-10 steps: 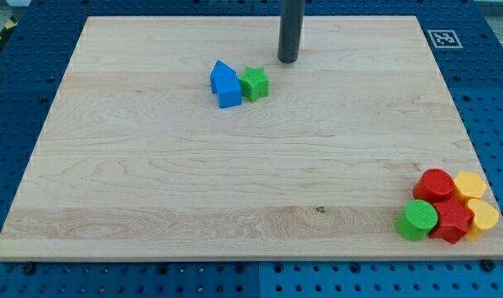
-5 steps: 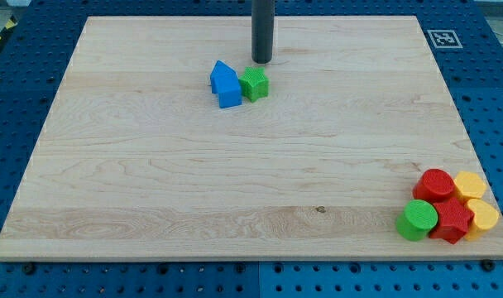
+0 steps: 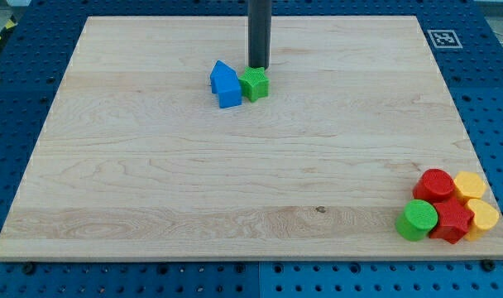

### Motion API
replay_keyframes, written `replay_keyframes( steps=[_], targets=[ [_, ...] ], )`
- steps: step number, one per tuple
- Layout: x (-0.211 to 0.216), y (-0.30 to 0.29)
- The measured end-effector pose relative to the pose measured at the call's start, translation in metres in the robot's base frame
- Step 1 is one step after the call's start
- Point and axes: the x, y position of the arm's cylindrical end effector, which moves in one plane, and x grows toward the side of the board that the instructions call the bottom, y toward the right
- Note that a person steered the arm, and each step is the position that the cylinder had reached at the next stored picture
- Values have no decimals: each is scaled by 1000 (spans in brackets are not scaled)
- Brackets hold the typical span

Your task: Move the green star away from the blue blocks

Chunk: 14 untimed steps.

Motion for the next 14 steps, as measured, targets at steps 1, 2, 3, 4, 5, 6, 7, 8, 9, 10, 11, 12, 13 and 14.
replay_keyframes(
  steps=[1,2,3,4,5,6,7,8,9,10,11,12,13,14],
  targets=[
    [6,-3],
    [8,-4],
    [8,-4],
    [9,-4],
    [22,-1],
    [32,6],
    [42,8],
    [57,17],
    [66,21],
    [70,20],
    [70,17],
    [70,7],
    [71,-4],
    [83,-7]
  ],
)
